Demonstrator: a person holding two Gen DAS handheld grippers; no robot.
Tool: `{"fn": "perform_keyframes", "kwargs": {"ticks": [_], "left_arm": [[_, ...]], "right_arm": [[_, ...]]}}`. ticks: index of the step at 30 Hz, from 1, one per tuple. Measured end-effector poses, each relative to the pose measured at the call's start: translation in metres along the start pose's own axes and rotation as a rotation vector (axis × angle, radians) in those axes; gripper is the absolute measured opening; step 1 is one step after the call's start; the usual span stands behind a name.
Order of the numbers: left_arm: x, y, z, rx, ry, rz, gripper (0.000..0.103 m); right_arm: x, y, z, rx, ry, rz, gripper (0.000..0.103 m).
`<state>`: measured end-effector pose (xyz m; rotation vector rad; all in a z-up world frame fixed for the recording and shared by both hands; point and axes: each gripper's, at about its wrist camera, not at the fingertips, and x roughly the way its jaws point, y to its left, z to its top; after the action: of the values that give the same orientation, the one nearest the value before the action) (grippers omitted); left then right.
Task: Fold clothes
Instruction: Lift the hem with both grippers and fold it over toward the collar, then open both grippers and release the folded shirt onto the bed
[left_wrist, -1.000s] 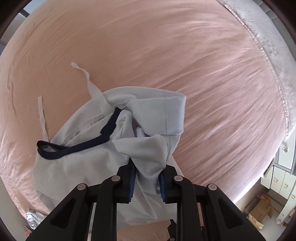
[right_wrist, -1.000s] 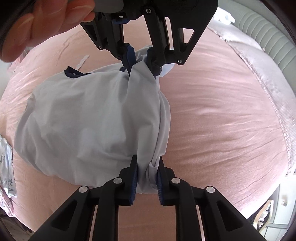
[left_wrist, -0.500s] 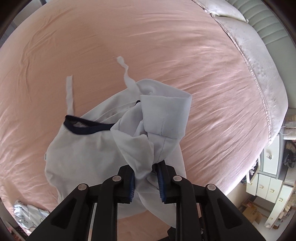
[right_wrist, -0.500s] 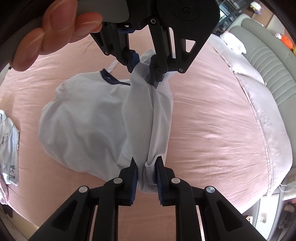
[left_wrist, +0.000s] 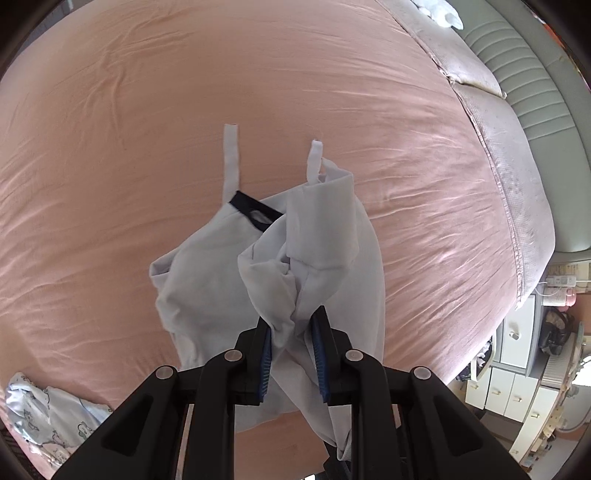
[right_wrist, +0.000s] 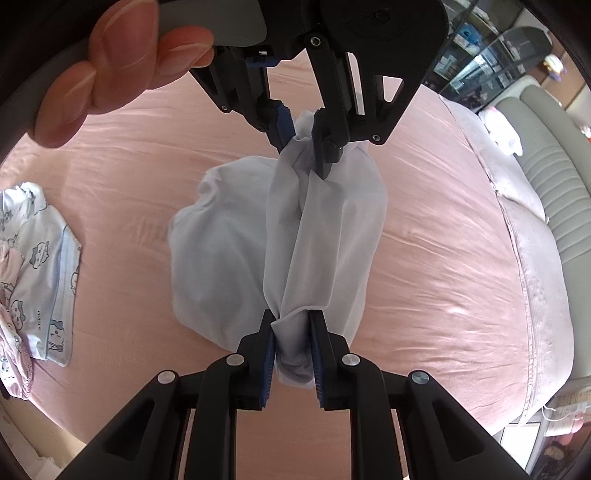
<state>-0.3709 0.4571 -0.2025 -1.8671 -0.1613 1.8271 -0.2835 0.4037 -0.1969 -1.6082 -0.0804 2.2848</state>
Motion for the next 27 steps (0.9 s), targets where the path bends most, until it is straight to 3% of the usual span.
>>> {"fn": "perform_keyframes", "kwargs": {"ticks": [8,14,18,27], "left_arm": [[-0.001,0.045,-0.011,-0.041,-0.013,-0.011,0.017],[0.005,0.07,-0.02,-0.084,-0.024,-0.06,0.017],[-0.001,0.069,-0.024,-0.073,-0.051,-0.136,0.018],[-0.041,0.046,-0.033,-0.019,-0.126,-0.112,0.018]], "right_arm": [[0.004,0.041,0.012,-0.06,0.009,0.004,0.016],[0.009,0.064,0.012,-0.097,0.025,0.018,0.016],[0.002,0.057,0.013,-0.069,0.016,0.026,0.016],[-0.017,0.036,0.004,-0.056,0.015,-0.056,0.017]]}}
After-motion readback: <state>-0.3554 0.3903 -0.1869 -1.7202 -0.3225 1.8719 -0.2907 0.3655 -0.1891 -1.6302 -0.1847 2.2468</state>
